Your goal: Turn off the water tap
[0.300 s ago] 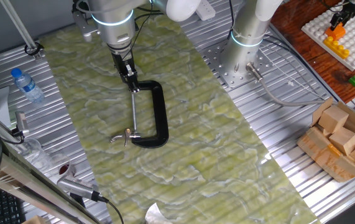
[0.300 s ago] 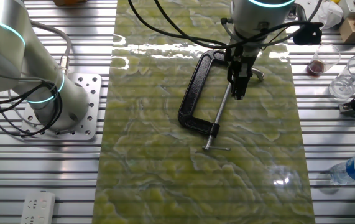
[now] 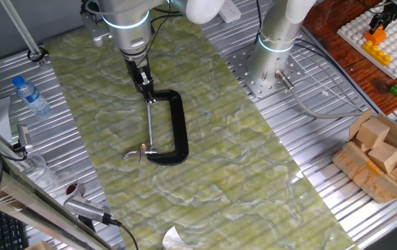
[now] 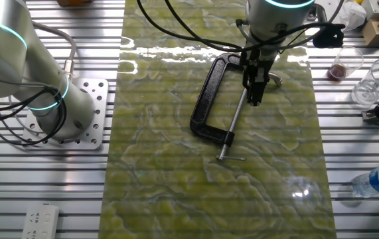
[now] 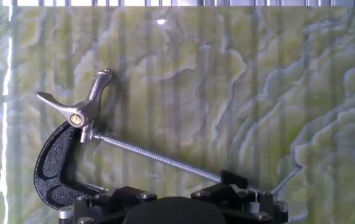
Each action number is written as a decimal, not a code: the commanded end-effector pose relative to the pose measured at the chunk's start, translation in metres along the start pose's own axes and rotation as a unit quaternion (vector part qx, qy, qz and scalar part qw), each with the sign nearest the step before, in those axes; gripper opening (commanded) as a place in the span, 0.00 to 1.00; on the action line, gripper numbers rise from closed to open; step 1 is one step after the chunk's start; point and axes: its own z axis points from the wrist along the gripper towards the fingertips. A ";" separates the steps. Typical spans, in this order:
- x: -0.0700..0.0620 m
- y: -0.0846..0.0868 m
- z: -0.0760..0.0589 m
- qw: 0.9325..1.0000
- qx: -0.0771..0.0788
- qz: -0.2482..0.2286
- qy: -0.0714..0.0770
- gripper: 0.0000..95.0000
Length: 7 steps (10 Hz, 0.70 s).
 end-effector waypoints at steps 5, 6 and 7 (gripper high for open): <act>0.000 0.001 0.000 0.998 0.000 -0.066 0.007 0.00; 0.000 0.001 0.000 0.998 0.000 -0.066 0.007 0.00; 0.000 0.001 0.000 0.998 0.000 -0.065 0.007 0.00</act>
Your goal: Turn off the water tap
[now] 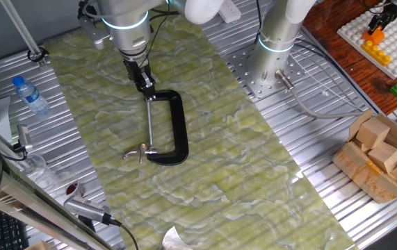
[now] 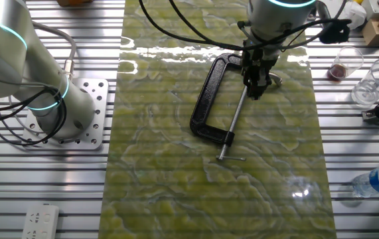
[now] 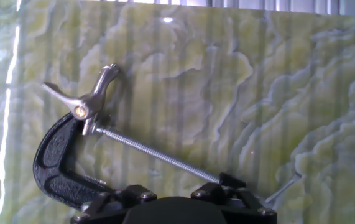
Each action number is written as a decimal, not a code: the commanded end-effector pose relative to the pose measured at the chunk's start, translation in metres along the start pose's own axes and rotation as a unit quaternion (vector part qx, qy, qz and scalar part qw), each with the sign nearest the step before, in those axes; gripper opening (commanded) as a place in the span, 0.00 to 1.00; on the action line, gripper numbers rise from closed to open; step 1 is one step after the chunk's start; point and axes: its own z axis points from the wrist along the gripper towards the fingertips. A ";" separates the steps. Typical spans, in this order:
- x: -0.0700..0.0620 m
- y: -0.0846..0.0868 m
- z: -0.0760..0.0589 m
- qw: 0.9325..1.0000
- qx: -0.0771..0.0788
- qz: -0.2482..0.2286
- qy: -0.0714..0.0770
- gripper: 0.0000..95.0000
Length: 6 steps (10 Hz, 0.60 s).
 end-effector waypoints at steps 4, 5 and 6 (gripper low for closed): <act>-0.006 0.010 0.004 1.000 -0.001 -0.004 0.000 0.00; -0.012 0.018 0.005 1.000 0.000 -0.006 0.000 0.00; -0.023 0.027 0.007 1.000 0.000 -0.008 0.001 0.00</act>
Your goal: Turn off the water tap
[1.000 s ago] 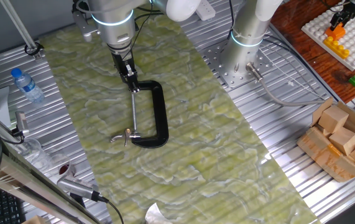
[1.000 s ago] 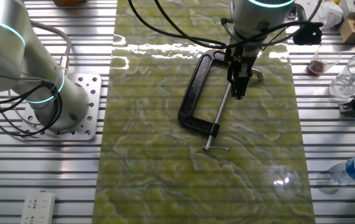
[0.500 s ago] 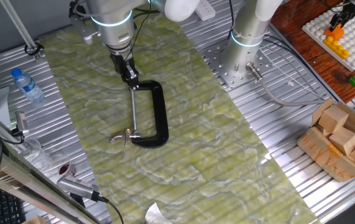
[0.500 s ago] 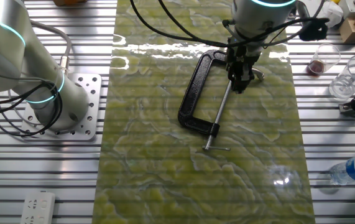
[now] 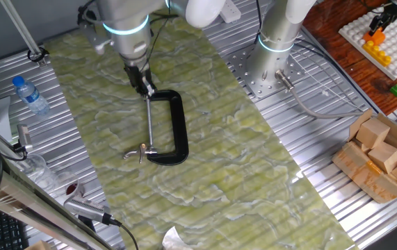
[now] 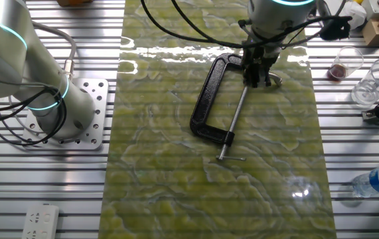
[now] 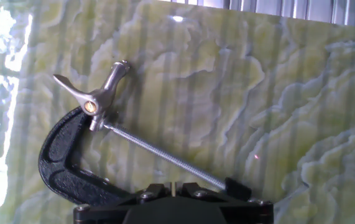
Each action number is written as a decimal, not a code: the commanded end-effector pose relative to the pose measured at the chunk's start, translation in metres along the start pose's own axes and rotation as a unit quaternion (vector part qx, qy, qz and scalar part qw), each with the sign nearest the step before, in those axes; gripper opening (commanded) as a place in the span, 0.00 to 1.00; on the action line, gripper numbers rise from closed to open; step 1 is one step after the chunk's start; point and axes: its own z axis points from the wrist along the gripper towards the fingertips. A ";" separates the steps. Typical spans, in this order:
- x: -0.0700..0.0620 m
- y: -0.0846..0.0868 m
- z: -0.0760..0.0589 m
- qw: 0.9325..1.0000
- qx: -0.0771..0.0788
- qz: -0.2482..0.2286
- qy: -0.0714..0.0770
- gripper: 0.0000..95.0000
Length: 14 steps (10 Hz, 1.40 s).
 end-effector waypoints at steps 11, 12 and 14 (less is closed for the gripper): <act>-0.094 0.094 0.046 1.000 -0.003 -0.012 -0.002 0.00; -0.095 0.099 0.047 1.000 -0.003 -0.010 -0.002 0.00; -0.091 0.109 0.050 1.000 -0.002 -0.011 -0.001 0.00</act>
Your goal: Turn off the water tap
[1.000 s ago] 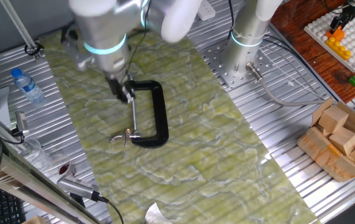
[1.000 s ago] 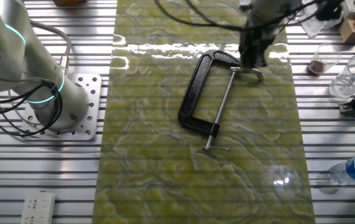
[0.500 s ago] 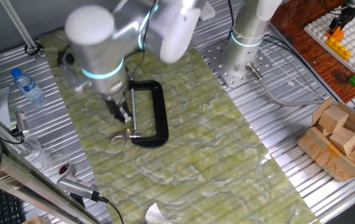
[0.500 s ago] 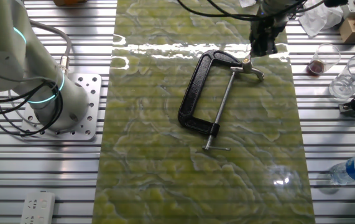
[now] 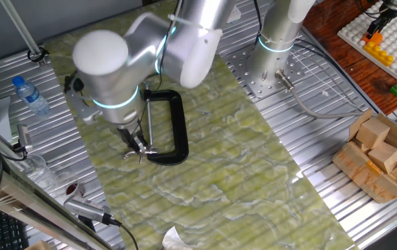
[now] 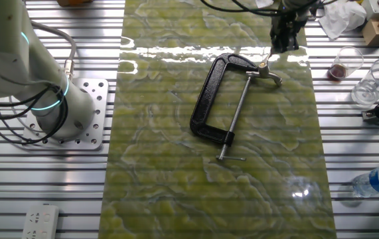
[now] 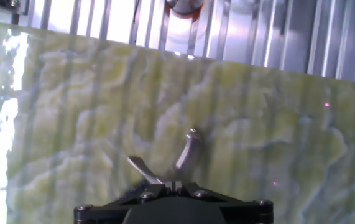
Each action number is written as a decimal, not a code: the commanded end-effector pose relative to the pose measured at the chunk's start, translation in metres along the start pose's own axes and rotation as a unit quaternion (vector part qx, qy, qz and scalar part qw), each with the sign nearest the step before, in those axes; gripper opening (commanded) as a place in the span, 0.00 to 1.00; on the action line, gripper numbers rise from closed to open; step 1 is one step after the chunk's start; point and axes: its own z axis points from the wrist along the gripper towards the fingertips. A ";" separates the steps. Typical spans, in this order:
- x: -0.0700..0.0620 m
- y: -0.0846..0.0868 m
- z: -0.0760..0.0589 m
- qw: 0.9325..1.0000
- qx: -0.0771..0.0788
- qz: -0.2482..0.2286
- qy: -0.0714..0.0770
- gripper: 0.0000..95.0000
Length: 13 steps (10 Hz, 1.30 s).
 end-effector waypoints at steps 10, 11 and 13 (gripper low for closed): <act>0.001 0.002 0.008 0.996 -0.007 -0.093 0.014 0.00; 0.001 0.002 0.008 0.994 -0.009 -0.106 0.013 0.00; 0.001 0.002 0.008 0.994 -0.009 -0.103 0.015 0.00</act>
